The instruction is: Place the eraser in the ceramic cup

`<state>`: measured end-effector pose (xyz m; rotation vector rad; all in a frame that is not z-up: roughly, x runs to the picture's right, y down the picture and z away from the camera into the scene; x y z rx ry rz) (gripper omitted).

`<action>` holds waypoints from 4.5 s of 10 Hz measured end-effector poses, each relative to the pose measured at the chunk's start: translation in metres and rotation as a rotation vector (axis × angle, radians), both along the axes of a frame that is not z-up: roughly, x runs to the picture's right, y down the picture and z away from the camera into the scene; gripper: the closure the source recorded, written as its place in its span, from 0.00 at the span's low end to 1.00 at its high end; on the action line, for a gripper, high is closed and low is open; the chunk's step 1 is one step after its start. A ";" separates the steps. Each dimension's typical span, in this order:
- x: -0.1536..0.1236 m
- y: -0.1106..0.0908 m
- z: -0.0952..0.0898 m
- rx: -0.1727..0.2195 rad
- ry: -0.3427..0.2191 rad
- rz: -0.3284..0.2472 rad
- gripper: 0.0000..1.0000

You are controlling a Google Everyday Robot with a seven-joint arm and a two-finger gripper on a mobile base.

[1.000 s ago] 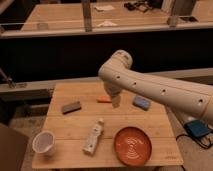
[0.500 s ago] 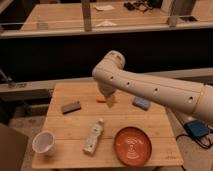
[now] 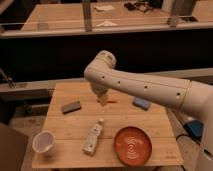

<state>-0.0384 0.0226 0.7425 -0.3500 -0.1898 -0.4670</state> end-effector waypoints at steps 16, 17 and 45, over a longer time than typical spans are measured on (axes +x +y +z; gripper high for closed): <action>-0.068 0.008 0.040 0.021 -0.147 -0.115 0.20; -0.070 0.008 0.042 0.022 -0.154 -0.118 0.20; -0.107 0.025 0.113 -0.033 -0.280 0.037 0.20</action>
